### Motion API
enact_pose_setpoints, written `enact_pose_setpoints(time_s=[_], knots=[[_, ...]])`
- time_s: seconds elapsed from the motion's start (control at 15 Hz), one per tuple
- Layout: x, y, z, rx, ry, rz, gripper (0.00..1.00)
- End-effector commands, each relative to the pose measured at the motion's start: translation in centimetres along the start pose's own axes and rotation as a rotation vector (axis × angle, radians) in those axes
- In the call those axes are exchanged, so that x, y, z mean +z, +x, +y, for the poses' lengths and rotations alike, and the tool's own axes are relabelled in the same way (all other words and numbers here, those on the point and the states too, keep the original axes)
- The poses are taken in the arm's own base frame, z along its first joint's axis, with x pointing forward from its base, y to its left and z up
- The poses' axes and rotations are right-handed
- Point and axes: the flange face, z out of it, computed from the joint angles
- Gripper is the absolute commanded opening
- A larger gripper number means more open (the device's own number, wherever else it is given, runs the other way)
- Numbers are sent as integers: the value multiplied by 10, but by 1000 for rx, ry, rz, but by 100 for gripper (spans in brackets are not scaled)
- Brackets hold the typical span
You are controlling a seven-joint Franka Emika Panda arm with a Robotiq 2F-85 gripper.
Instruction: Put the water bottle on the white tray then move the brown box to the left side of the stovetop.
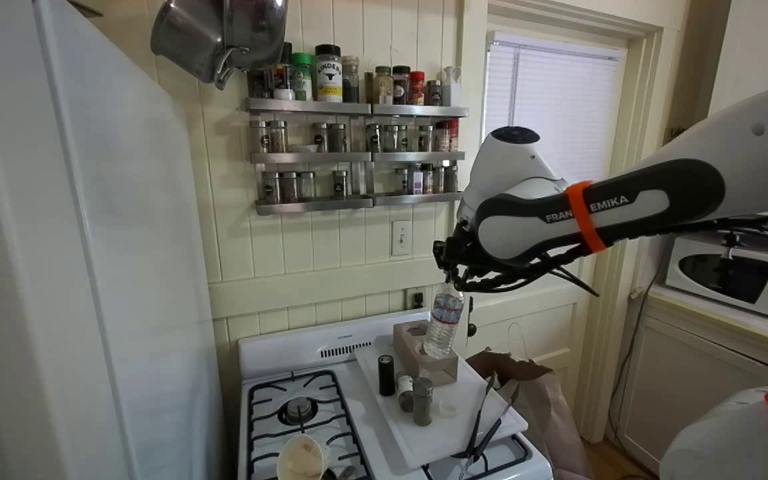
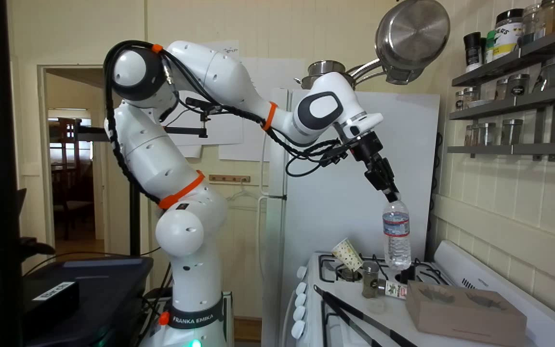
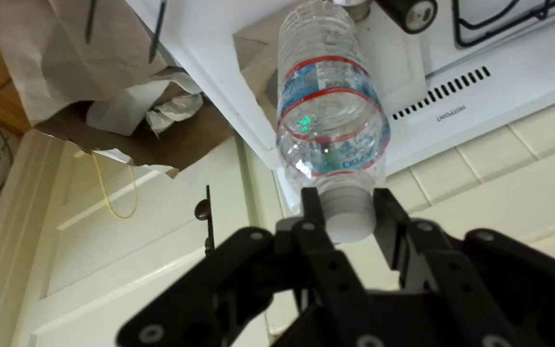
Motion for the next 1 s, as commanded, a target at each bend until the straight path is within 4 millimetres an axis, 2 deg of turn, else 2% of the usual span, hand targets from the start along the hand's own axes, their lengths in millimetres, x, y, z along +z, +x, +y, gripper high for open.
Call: enact_pose_setpoints(time_s=[0.0,0.27,0.73,0.93], knots=[[-18,-5,18,1,-77,-48,8],[-10,-5,18,5,-153,-60,8],[33,-20,-8,-36,-192,-48,8],[52,-24,-11,-36,-225,-52,8]])
